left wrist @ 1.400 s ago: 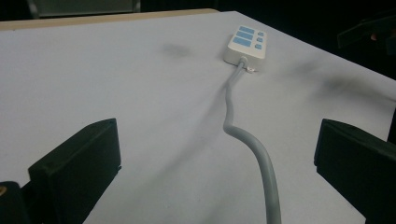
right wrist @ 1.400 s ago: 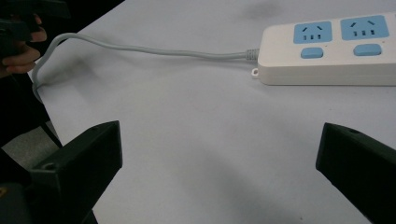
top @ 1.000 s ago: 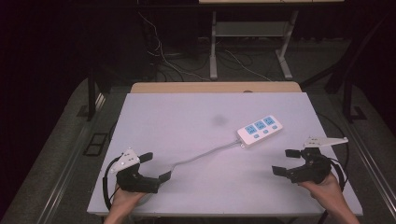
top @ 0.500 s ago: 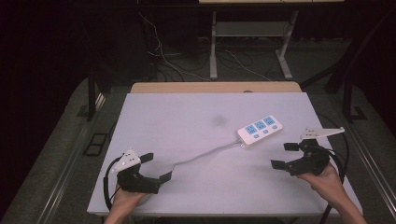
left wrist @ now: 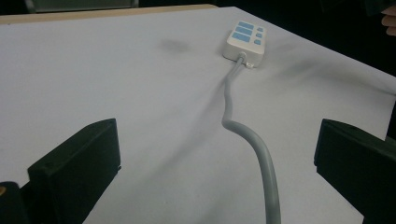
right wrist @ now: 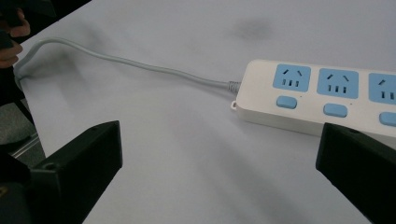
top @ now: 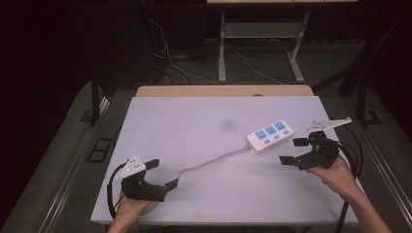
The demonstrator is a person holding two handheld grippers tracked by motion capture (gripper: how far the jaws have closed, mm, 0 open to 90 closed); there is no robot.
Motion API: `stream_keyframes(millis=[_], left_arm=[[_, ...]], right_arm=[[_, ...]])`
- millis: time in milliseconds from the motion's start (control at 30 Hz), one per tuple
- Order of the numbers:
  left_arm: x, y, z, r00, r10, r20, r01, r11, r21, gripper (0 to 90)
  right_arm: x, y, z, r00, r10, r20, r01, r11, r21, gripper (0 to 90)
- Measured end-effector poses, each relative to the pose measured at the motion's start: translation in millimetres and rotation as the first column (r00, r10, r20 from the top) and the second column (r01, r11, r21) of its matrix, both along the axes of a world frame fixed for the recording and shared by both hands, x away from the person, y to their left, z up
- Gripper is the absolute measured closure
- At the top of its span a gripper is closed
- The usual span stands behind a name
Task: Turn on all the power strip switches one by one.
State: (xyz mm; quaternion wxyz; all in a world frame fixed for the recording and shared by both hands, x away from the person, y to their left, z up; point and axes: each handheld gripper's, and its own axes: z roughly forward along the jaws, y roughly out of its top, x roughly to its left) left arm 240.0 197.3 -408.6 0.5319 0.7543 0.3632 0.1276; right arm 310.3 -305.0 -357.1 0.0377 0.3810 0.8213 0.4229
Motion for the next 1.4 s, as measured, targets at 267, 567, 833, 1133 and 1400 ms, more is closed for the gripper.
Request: stream_keyframes(millis=[267, 567, 833, 1133, 1400], left_arm=[[0.0, -0.1, -0.1, 1.0000, -0.002, -0.001, 0.002, 1.0000, 0.002, 0.0], [0.6, 0.1, 0.5, 1.0000, -0.002, 0.002, 0.002, 1.0000, 0.002, 0.0], [1.6, 1.6, 0.3, 1.0000, 0.001, 0.000, -0.001, 1.0000, -0.001, 0.0], [1.4, -0.5, 0.0, 1.0000, -0.006, -0.003, 0.006, 1.0000, 0.001, 0.0], [1.7, -1.0, -0.1, 1.0000, -0.009, -0.002, 0.009, 1.0000, 0.003, 0.0]], right_arm=[[15.2, 5.0, 5.8, 0.9998, 0.013, -0.016, -0.014, 1.000, -0.024, 0.3], [28.4, 9.2, 9.1, 0.9995, 0.011, -0.030, -0.013, 0.999, -0.047, 0.3], [41.4, 12.3, 8.3, 0.9991, 0.003, -0.043, -0.005, 0.998, -0.061, 0.3], [55.2, 10.9, -0.4, 0.9975, -0.021, -0.067, 0.016, 0.997, -0.075, 0.3], [66.5, 9.6, -8.5, 0.9954, -0.050, -0.081, 0.043, 0.995, -0.089, 5.9]])
